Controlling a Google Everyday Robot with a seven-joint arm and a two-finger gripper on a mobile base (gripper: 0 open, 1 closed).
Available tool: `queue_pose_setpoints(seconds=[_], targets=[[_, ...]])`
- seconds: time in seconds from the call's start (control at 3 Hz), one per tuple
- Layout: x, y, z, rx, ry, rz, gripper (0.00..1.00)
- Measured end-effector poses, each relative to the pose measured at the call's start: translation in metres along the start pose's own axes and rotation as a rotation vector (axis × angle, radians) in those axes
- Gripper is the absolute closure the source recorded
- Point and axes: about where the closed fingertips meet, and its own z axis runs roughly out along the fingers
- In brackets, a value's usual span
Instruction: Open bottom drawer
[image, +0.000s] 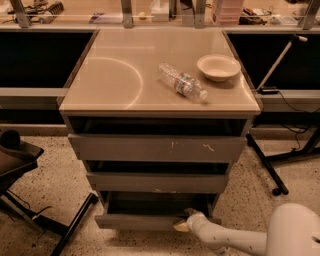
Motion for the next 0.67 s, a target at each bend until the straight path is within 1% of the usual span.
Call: queue_pose_setpoints(seconds=[0.33, 0.67], targets=[[0.0086, 0.0065, -0.0082, 0.001, 0.007, -0.009, 1.00], [0.0064, 0.0057, -0.0105, 0.001, 0.007, -0.009, 1.00]])
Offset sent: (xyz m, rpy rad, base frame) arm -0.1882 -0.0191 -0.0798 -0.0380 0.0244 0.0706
